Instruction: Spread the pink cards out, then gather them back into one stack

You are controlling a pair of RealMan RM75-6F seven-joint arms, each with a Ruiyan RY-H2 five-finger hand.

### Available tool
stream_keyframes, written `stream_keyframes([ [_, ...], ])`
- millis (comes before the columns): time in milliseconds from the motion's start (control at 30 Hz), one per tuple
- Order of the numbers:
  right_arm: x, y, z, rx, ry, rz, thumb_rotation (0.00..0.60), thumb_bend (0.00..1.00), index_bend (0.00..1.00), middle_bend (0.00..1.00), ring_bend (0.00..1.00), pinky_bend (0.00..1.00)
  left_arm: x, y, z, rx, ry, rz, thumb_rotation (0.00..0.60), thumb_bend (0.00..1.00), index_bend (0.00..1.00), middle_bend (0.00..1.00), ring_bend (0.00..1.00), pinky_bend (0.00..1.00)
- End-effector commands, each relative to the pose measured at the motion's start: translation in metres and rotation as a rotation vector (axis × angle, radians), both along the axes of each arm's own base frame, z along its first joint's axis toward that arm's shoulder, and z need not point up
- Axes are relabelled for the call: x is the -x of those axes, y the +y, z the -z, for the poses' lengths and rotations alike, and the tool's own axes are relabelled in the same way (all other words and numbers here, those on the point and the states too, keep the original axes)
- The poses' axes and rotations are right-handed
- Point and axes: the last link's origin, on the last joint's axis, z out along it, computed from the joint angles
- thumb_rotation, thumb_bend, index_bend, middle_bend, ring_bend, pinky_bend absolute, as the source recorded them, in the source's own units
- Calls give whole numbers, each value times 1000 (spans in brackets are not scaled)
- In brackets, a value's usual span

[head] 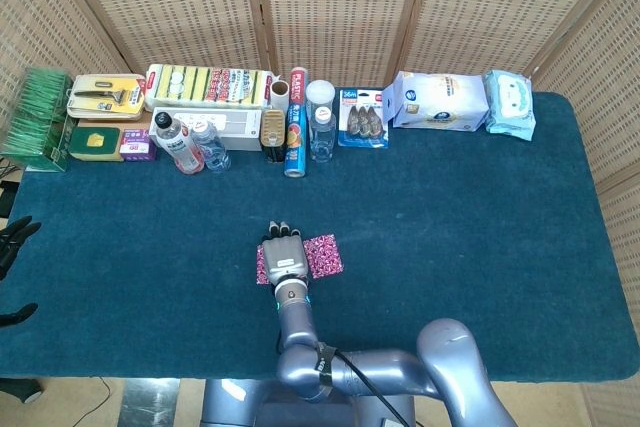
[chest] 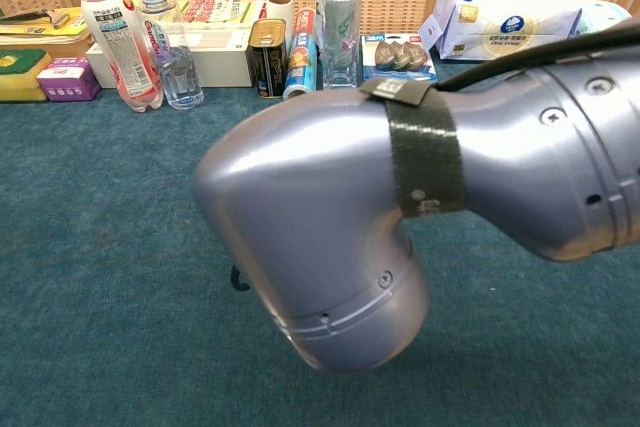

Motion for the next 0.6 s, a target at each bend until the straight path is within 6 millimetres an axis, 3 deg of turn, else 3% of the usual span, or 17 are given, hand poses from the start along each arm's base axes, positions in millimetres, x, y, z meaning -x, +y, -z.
stream_keyframes([
  [33,1,0,0,0,0,1,600,114,264,34,0,148,0,0,0,1,0,1,600,51,0,0,0,49],
  [600,1,-1,0,10,-15,17,600,195,403,49,0,148,0,0,0,0,0,0,600,50,0,0,0,49],
])
